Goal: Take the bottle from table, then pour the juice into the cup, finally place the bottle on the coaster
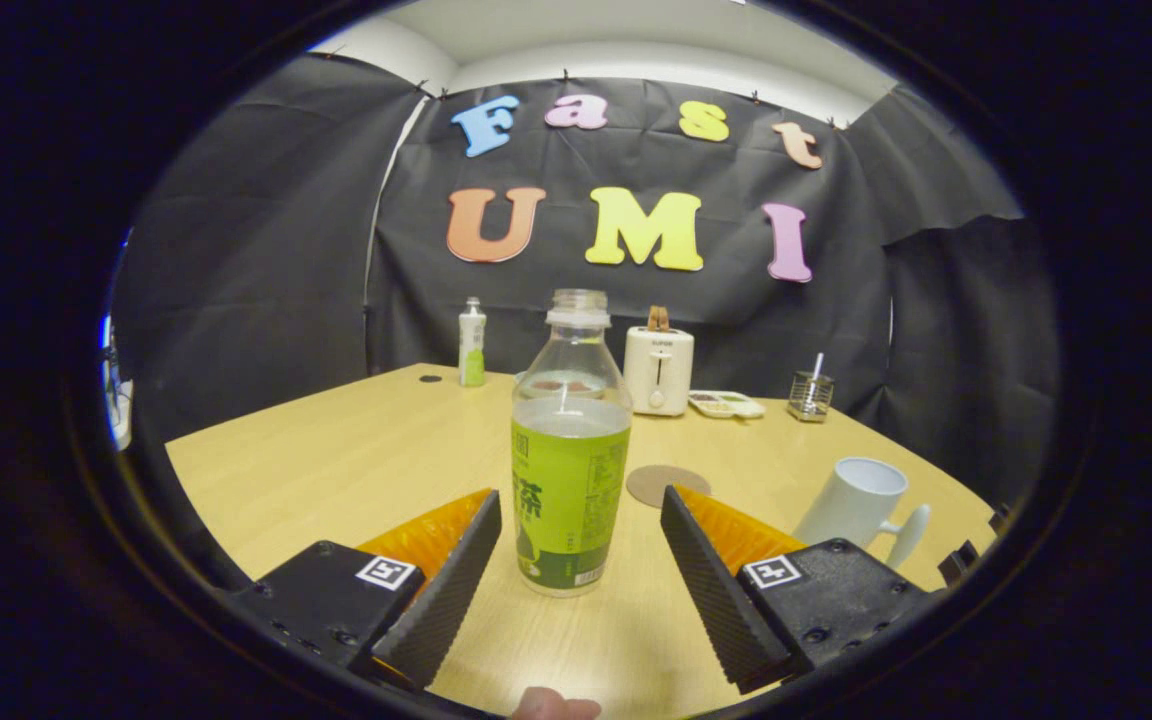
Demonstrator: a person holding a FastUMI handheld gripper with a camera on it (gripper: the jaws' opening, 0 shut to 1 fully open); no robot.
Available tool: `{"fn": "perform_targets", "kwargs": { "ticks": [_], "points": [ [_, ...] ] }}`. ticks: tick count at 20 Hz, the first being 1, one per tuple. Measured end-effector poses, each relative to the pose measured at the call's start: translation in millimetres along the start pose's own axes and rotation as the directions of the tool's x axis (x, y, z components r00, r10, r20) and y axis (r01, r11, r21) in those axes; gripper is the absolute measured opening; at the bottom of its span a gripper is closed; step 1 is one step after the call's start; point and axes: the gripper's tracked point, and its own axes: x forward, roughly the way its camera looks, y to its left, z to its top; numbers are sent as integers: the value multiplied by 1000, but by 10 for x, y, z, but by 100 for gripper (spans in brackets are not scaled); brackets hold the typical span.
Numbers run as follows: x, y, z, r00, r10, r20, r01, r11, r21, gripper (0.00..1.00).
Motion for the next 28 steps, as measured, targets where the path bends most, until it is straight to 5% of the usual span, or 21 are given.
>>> {"fn": "perform_targets", "kwargs": {
  "ticks": [13,18,28],
  "points": [
    [320,38,-1,999,-9,-46,10,1000,27,100],
    [290,55,65,999,0,-47,3,999,51,83],
    [121,82,366,999,14,-34,-8,988,155,80]
  ]
}}
